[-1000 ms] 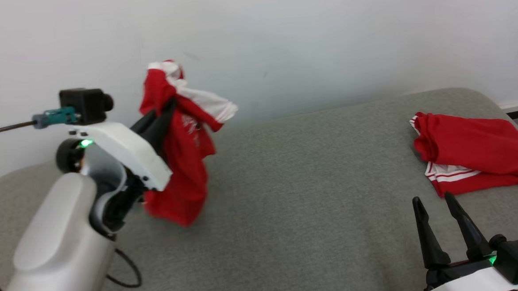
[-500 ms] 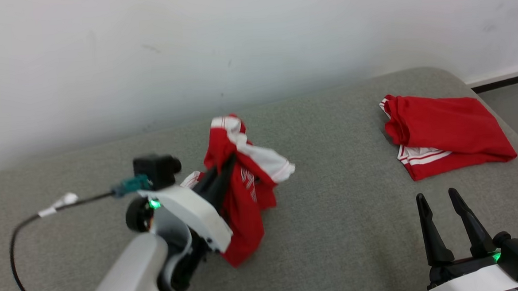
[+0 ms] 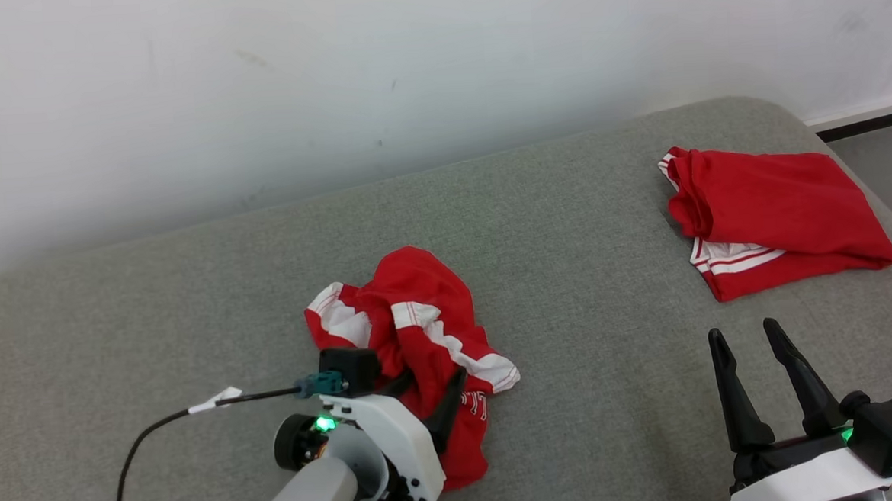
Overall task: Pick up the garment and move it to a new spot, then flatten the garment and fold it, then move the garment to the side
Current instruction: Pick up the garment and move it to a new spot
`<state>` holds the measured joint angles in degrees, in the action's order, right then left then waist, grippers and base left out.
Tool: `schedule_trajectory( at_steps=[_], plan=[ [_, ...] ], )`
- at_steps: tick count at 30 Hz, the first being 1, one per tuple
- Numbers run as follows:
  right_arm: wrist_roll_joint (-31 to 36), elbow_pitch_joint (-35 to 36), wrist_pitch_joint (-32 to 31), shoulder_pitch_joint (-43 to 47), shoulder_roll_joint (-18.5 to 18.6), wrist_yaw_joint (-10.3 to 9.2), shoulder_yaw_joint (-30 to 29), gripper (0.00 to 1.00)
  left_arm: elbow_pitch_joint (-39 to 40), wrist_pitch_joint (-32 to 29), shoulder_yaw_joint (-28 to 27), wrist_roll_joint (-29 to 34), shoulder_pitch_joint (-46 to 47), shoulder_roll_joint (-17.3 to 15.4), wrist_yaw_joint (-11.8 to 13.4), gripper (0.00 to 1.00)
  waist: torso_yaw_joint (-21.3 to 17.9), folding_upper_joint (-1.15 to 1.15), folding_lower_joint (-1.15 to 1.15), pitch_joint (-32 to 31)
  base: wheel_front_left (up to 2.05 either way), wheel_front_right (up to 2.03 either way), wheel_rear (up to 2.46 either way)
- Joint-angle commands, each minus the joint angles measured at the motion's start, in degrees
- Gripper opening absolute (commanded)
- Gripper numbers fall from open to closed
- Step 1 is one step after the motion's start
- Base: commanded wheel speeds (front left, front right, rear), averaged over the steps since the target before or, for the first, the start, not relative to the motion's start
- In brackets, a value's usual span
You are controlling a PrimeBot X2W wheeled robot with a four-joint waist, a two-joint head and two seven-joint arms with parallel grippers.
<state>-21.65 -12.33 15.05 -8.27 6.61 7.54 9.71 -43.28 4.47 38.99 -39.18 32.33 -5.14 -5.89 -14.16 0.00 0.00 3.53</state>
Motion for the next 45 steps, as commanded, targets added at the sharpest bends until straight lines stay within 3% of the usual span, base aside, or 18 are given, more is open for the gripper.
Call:
schedule_trajectory(
  at_steps=[1, 7, 13, 22, 28, 31, 36, 45],
  plan=[
    [0.08, -0.25, 0.15, 0.21, 0.50, -0.12, -0.26, 1.00, -0.99, 1.90, 0.56, 0.92, 1.33, 0.27, -0.52, 1.00, 0.90, 0.00, 0.00, -1.07, 0.00, 0.00, 0.00],
    [-0.02, -0.31, 0.15, 1.60, 0.98, -0.12, -0.34, 1.00, -0.84, 4.90, 1.15, 1.00, 2.27, -0.01, -1.00, 1.00, 2.75, 0.00, 0.00, -3.16, 0.00, 0.00, 0.00],
    [0.07, 0.28, 0.15, 2.75, 1.72, -0.12, -1.04, 1.00, 3.80, 6.63, 0.25, 0.46, 0.64, -2.96, -0.31, 1.00, 5.53, 0.00, 0.00, -4.80, 0.00, 0.00, 0.00],
    [0.17, 1.00, 0.15, 4.19, 2.55, -0.12, -1.70, 1.00, 16.60, 9.52, -5.65, 0.14, -5.94, -11.02, 6.38, 1.00, 9.13, 0.00, 0.00, -6.50, 0.00, 0.00, 0.00],
    [0.40, 1.60, 0.15, 5.07, 2.17, -0.12, -2.07, 1.00, 24.81, 10.71, -11.71, 2.88, -14.04, -16.06, 12.56, 1.00, 10.37, 0.00, 0.00, -6.58, 0.00, 0.00, 0.00],
    [0.42, 2.01, 0.15, 5.25, 1.79, -0.12, -2.35, 1.00, 29.19, 10.71, -16.28, 5.61, -18.69, -16.33, 14.71, 1.00, 10.75, 0.00, 0.00, -6.27, 0.00, 0.00, 0.00],
    [0.83, 2.54, 0.15, 5.98, 1.27, -0.12, -2.46, 1.00, 34.05, 10.68, -23.42, 10.14, -26.68, -14.08, 15.97, 1.00, 10.67, 0.00, 0.00, -5.81, 0.00, 0.00, 0.00],
    [1.66, 2.29, 0.15, 5.98, 1.32, -0.12, -1.51, 1.00, 36.08, 10.70, -31.85, 15.84, -33.51, -8.12, 12.22, 1.00, 10.19, 0.00, 0.00, -5.51, 0.00, 0.00, 0.00]
  ],
)
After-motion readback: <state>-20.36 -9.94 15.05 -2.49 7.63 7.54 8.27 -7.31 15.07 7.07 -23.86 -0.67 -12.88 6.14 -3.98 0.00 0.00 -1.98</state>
